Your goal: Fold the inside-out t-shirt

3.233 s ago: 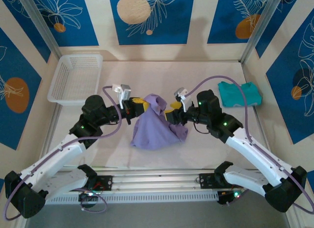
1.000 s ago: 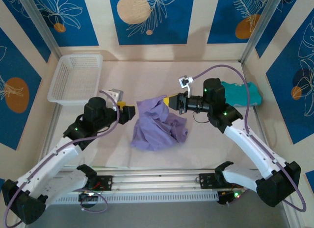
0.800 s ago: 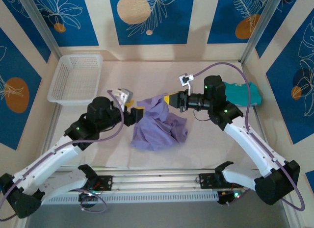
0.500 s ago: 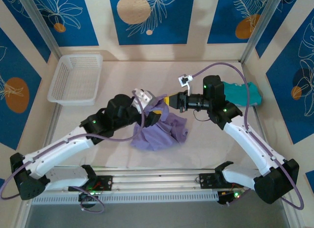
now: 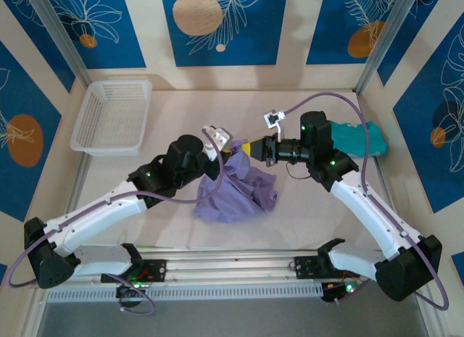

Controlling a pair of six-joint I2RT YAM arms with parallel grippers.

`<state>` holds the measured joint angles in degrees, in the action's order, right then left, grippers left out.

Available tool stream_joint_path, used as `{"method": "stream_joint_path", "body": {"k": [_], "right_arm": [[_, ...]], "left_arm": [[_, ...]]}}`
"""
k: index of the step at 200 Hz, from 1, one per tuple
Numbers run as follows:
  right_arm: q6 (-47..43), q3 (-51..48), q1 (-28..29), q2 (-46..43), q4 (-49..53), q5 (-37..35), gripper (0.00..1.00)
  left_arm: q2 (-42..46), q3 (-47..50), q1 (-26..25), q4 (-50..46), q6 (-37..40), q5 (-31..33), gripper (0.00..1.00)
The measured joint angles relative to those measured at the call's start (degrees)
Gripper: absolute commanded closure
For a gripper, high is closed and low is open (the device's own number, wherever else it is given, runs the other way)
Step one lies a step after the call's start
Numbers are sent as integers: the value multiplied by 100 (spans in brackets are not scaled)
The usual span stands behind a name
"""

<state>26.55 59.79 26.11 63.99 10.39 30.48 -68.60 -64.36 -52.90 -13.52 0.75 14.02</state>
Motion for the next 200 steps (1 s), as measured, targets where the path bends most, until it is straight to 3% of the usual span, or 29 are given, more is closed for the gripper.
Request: {"method": "stream_joint_path", "body": {"k": [18, 54, 96, 128, 163, 200], "right_arm": [[-55, 0, 0, 2, 50, -2, 100], [-243, 28, 4, 162, 304, -160, 100], [-461, 404, 328, 363, 1121, -1823, 70], [-715, 225, 861, -4, 1228, -2896, 62], [-951, -446, 1606, -601, 741, -3180, 60], [-1060, -844, 2068, -597, 289, -3611, 51]], "left_arm": [[0, -2, 39, 87, -9, 22, 100], [7, -2, 114, 236, -131, 20, 100], [26, -76, 181, 225, -651, 22, 100], [28, -389, 197, 166, -1091, -2, 100], [83, -470, 201, 125, -1432, -72, 100], [138, -470, 208, 55, -1589, -229, 100]]}}
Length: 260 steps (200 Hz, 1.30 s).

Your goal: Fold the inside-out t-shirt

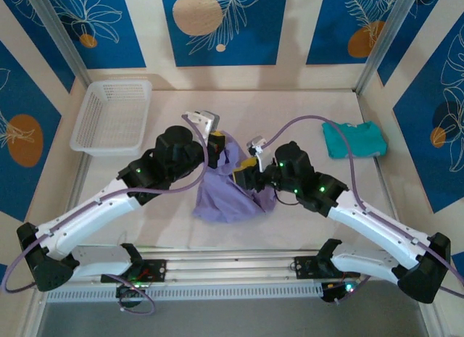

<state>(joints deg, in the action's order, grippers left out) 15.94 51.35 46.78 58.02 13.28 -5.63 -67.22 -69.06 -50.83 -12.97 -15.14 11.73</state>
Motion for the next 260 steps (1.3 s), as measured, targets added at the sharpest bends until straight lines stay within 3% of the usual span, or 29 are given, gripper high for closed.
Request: {"method": "stream_joint_path", "body": {"k": [32, 59, 79, 119, 160, 193, 201, 210, 234, 260], "right_arm": [[72, 0, 2, 415, -350, -367, 52], [74, 4, -101, 686, -542, -275, 89], [44, -2, -389, 564, -719, 330, 98], [26, -11, -1193, 125, -1119, 2356, 100], [26, -11, -1419, 138, -1318, 3880, 100], [37, -11, -1488, 258, -1423, 4400, 100], [55, -11, -1523, 284, -1449, 4478, 100], [74, -11, -1567, 297, -1486, 4524, 100], [96, -9, -1696, 302, -1517, 4603, 99], [96, 0, -1810, 308, -1268, 4409, 90]], "left_arm": [[94, 0, 0, 2, -92, -181, 100], [197, 2, 0, -13, -107, -195, 100], [337, 22, 22, -44, -103, -15, 100], [601, 157, 426, -39, -94, 186, 100], [507, 313, 756, -170, -109, -42, 100], [326, 326, 820, -203, -103, -426, 91], [297, 334, 824, -249, -103, -501, 92], [273, 341, 831, -297, -90, -579, 100], [258, 450, 841, -365, -61, -737, 100], [363, 636, 846, -304, -118, -1058, 100]]}}
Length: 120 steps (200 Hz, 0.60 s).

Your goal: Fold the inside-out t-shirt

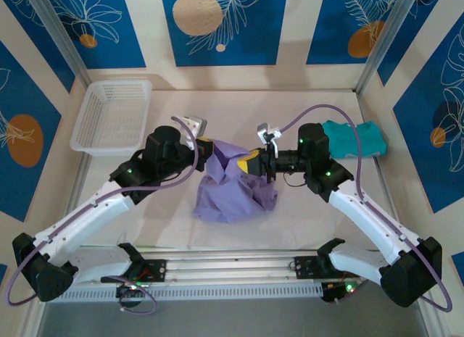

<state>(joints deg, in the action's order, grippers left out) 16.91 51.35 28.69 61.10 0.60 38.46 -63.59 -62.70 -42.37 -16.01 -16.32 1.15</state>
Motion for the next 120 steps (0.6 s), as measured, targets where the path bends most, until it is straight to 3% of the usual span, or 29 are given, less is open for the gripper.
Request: {"method": "stream_joint_path", "body": {"k": [60, 90, 120], "right_arm": [[175, 59, -76, 424, 977, -1449, 79], [122, -98, -94, 387, 874, -1241, 79], [44, -299, -96, 201, 745, -831, 70]], "left_arm": [[385, 170, 9, 767, -800, -1259, 100], [306, 197, 9, 960, -1078, -1574, 100], [195, 197, 9, 966, -1182, -1596, 100]]}}
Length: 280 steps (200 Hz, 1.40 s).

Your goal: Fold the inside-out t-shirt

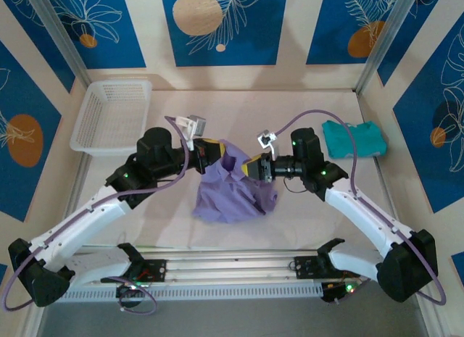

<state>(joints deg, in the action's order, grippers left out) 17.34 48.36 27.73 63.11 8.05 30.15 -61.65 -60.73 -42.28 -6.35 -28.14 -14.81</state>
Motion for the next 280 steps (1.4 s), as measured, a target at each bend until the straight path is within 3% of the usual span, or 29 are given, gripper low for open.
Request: {"method": "stream_joint_path", "body": {"k": [22, 47, 79, 101, 145, 215, 242, 280], "right_arm": [[-72, 11, 7, -190, 247, -313, 62], [-160, 9, 195, -577, 693, -1316, 60], [-557, -157, 1156, -1370, 835, -2782, 63], [-960, -186, 1862, -1543, 817, -3418, 63], [-1600, 13, 2426, -695, 791, -4035, 63], [-2153, 271, 2210, 201, 610, -4531, 64], [-2232, 271, 2151, 402, 610, -4618, 72], [-2236, 269, 2124, 413, 592, -4607, 99]], "left_arm": [[-50, 0, 0, -9, -7, 20, 100], [-74, 0, 0, -15, -7, 87, 100], [-81, 0, 0, -33, -7, 221, 100], [-116, 0, 0, -52, -7, 299, 100], [-160, 0, 0, -57, -9, 332, 100], [-179, 0, 0, -55, -9, 330, 100], [-197, -2, 0, -59, -9, 330, 100], [-197, -2, 0, -79, -7, 361, 100]]}}
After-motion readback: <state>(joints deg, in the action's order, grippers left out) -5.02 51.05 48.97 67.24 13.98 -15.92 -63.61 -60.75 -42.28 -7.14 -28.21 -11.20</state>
